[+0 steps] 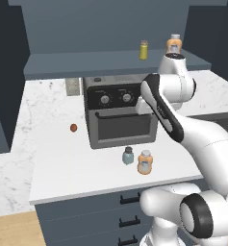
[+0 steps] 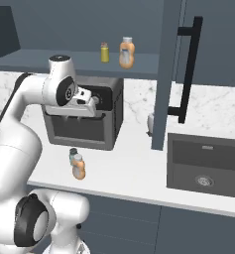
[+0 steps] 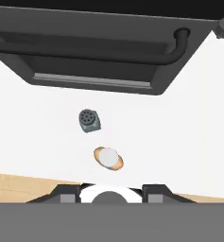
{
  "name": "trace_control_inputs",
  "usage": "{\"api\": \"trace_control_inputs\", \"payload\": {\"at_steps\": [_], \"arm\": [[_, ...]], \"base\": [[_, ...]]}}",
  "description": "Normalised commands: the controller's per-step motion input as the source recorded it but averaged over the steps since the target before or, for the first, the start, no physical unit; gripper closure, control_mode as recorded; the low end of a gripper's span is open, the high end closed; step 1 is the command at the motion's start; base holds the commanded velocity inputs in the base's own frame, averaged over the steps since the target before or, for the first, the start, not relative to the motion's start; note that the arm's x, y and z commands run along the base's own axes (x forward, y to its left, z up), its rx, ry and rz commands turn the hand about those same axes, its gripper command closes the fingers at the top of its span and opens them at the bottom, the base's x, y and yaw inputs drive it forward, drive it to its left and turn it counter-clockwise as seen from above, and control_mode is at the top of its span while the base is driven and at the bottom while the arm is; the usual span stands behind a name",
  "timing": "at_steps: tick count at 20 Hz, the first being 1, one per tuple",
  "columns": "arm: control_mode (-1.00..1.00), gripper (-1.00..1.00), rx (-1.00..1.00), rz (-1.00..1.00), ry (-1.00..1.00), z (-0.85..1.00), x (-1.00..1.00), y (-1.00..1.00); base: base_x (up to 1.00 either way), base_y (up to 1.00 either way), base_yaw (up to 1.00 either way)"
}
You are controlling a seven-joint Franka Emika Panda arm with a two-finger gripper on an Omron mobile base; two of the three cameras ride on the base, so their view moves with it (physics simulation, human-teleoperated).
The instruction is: Put the shaker and condiment bottle from the counter next to their counterparts in the cabinet.
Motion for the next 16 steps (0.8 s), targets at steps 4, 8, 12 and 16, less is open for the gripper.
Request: {"api": "trace_control_inputs", "payload": {"at_steps": [4,8,12,16], "arm": [[-1.00,-1.00,0.00,0.00,-0.09,-0.08,-0.23,0.00],[-1.00,-1.00,0.00,0.00,-0.25,-0.84,-0.96,-0.06],[-1.00,-1.00,0.06,0.05,-0.33,-0.98,-0.99,-0.10],[-1.00,-1.00,0.07,0.17,-0.38,-0.97,-0.60,-0.04]], "base": [[0.00,0.00,0.00],[0.00,0.00,0.00],[0.00,0.00,0.00],[0.00,0.00,0.00]]}}
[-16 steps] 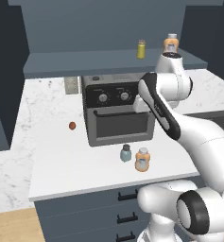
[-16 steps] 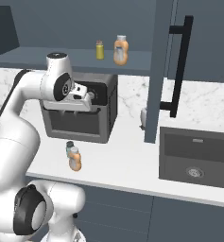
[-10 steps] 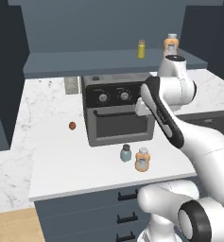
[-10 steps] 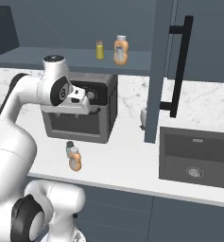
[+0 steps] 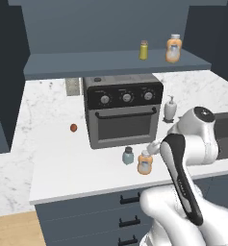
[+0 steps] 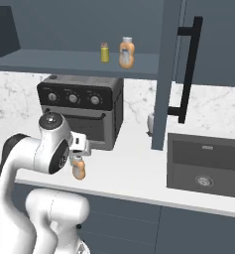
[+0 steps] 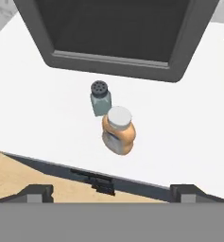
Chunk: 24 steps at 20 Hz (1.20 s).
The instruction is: Put the shaker and condiment bottle from the counter next to their counterparts in the cabinet.
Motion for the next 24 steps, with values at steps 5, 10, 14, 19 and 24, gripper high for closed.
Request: {"api": "trace_control_inputs", "payload": {"at_steps": [5,10,14,19,24], "arm": [[-1.00,-1.00,0.01,0.16,-0.17,-0.54,-0.10,0.01],[-1.00,-1.00,0.00,0.10,-0.04,-0.64,0.00,-0.01],[-1.00,-1.00,0.00,0.09,-0.21,-1.00,0.01,0.00],[-1.00,-1.00,0.06,0.12,-0.14,-0.71,0.00,-0.01],[-1.00,-1.00,0.12,0.16,-0.14,-0.66,0.03,-0.12]], "base": [[0.00,0.00,0.00],[0.00,0.00,0.00],[0.00,0.00,0.00],[0.00,0.00,0.00],[0.00,0.00,0.00]]}}
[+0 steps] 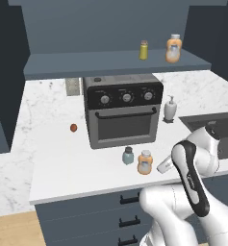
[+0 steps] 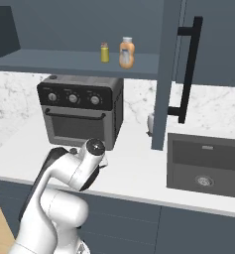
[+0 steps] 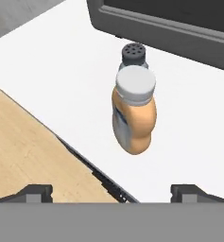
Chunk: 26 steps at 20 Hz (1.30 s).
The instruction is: Put the shaker and condiment bottle from the counter next to their counterparts in the cabinet.
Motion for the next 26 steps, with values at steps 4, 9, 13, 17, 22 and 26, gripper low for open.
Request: {"api": "trace_control_inputs", "payload": {"at_steps": [4,9,13,17,22,26], "arm": [[-1.00,-1.00,0.12,0.14,-0.04,-0.43,0.00,-0.02],[-1.00,-1.00,0.03,0.04,-0.13,-0.29,0.16,0.01],[-1.00,-1.00,0.00,0.01,-0.19,-0.27,0.36,0.12],[-1.00,-1.00,0.00,0.01,-0.07,-0.18,0.19,0.14],[-1.00,-1.00,0.00,0.07,0.00,-0.13,0.00,0.21],[-1.00,-1.00,0.00,0.05,0.00,-0.07,0.00,0.16]], "base": [[0.00,0.00,0.00],[0.00,0.00,0.00],[0.00,0.00,0.00],[0.00,0.00,0.00],[0.00,0.00,0.00],[0.00,0.00,0.00]]}}
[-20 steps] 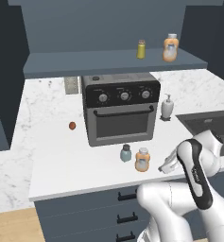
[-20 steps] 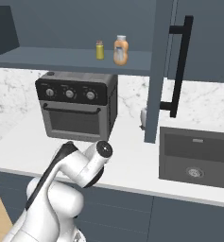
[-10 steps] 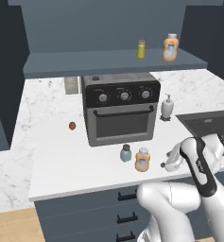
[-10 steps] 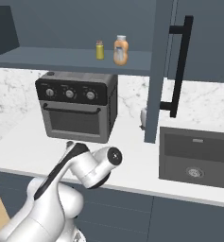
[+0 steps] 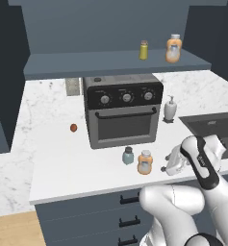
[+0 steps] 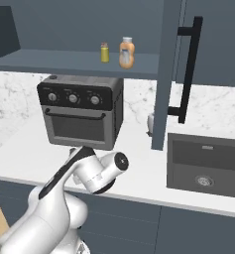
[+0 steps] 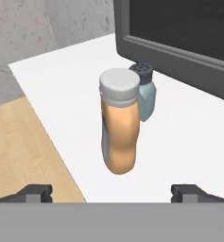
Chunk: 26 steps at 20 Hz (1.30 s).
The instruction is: Put the shaker and condiment bottle from the counter next to their counterparts in the cabinet.
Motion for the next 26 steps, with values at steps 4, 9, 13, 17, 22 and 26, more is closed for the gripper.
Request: {"api": "trace_control_inputs", "payload": {"at_steps": [4,9,13,17,22,26], "arm": [[-1.00,-1.00,0.00,0.00,0.00,0.00,0.00,0.09],[-1.00,-1.00,0.00,0.00,-0.01,0.00,0.00,0.11],[-1.00,-1.00,0.00,0.00,-0.01,0.00,0.00,0.07],[-1.00,-1.00,0.00,0.00,0.00,0.00,0.04,0.15],[-1.00,-1.00,0.01,0.00,-0.02,0.00,0.10,0.02],[-1.00,-1.00,0.00,0.00,0.00,-0.02,0.14,0.01]], "base": [[0.00,0.00,0.00],[0.00,0.00,0.00],[0.00,0.00,0.00],[0.00,0.00,0.00],[0.00,0.00,0.00],[0.00,0.00,0.00]]}}
